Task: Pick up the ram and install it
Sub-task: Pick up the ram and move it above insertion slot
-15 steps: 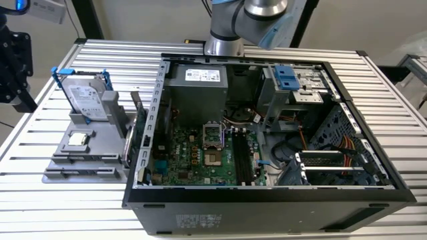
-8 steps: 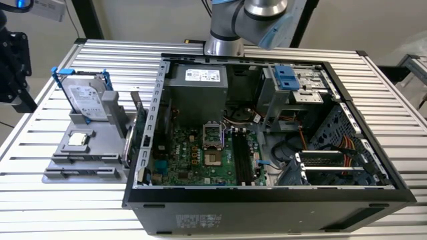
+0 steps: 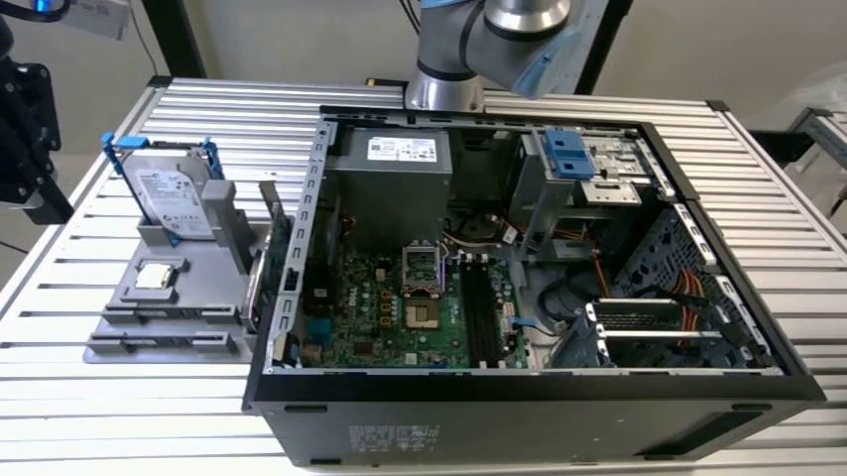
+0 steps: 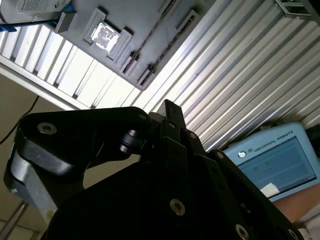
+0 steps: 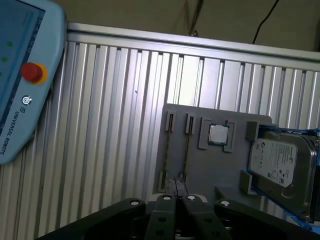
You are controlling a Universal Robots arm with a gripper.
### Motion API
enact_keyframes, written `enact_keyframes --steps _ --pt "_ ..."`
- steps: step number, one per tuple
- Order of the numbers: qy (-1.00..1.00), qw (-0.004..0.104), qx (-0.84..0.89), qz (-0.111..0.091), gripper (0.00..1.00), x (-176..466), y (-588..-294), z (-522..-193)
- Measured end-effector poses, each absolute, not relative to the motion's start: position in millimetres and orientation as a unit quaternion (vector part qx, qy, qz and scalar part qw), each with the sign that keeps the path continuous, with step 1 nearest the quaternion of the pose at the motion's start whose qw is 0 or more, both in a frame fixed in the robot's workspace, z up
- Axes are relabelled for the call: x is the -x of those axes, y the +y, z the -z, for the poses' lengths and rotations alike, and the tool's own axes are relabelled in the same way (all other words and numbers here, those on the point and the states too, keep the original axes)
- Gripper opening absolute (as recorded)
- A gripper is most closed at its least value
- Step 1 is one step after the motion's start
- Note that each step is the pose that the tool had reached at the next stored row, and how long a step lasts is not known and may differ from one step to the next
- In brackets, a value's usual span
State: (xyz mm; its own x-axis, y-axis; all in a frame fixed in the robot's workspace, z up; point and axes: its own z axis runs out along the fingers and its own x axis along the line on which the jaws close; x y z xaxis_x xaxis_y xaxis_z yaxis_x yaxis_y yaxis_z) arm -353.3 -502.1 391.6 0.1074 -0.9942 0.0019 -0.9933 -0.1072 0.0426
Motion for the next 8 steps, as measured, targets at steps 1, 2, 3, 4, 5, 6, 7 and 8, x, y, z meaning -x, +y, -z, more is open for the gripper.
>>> enact_keyframes --steps 1,2,3,4,5,6,7,8 --pt "-0.668 0.017 -0.744 0.014 0.00 353.3 -502.1 -391.6" --pt "-0.668 0.016 -0.744 0.014 0.00 353.3 -502.1 -391.6" --pt "-0.668 0.016 -0.744 0.014 0.00 353.3 -502.1 -391.6" --pt "-0.668 0.016 -0.744 0.014 0.00 353.3 -502.1 -391.6" --pt "-0.668 0.016 -0.744 0.014 0.00 353.3 -502.1 -391.6" --pt "-0.668 0.016 -0.744 0.014 0.00 353.3 -502.1 -391.6" --pt "-0.668 0.016 -0.744 0.014 0.00 353.3 -502.1 -391.6" --pt "-0.668 0.016 -0.744 0.014 0.00 353.3 -502.1 -391.6"
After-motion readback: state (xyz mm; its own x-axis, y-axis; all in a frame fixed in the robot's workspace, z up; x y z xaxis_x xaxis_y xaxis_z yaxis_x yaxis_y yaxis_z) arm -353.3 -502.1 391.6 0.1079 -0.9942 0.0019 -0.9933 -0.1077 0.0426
